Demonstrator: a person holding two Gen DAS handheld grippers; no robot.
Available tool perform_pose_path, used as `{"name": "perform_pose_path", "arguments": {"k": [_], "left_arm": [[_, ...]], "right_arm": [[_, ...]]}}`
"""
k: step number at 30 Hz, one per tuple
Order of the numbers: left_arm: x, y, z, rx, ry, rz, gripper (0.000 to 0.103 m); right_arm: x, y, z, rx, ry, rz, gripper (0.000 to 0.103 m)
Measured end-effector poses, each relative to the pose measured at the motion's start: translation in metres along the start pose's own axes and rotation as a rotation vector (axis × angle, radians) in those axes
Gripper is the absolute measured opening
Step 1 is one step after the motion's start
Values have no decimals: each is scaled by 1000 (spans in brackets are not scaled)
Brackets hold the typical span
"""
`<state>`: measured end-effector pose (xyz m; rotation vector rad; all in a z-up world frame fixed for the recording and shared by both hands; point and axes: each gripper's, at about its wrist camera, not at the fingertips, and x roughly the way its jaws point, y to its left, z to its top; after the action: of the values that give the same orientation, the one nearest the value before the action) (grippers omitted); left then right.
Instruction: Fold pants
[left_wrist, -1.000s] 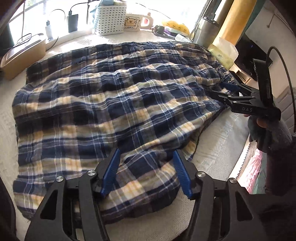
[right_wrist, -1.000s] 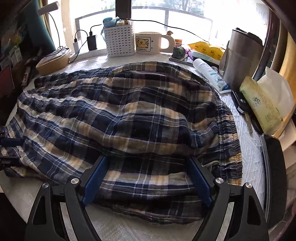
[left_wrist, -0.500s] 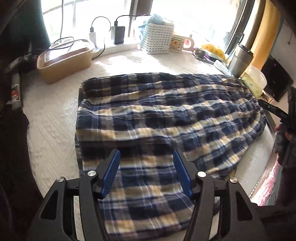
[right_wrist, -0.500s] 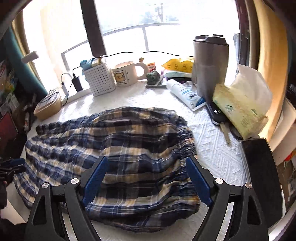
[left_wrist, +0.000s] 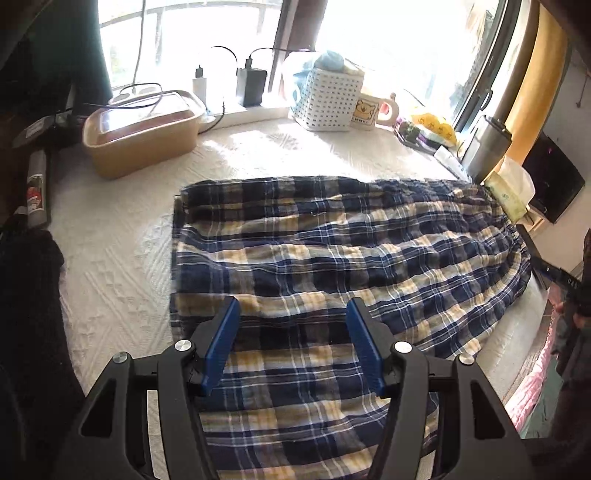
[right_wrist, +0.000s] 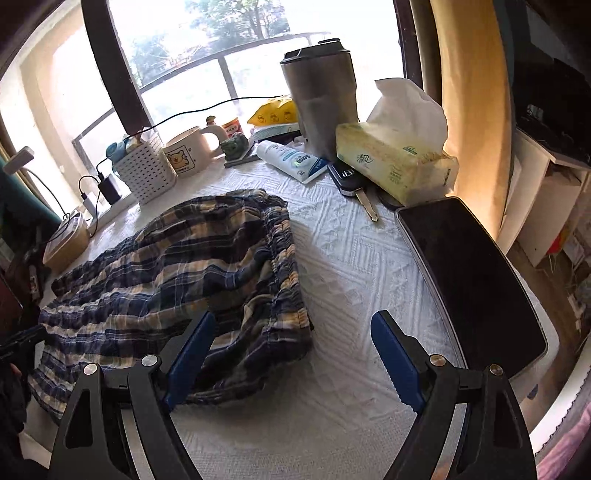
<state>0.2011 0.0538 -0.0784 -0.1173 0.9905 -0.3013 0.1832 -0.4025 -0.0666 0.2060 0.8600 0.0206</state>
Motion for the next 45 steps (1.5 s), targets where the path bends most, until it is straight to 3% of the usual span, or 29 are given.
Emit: {"name": "perform_pose_path", "arguments": {"k": [9, 17, 45], "left_arm": [[-19, 26, -32, -87, -13, -12, 60], [-32, 51, -43, -154, -33, 31, 60], [-14, 38, -17, -156, -1, 68, 61]], "right_arm": [[4, 33, -29, -42, 47, 32, 87], [19, 49, -37, -34, 83, 83, 87], [68, 20, 20, 255, 50, 320, 87]]}}
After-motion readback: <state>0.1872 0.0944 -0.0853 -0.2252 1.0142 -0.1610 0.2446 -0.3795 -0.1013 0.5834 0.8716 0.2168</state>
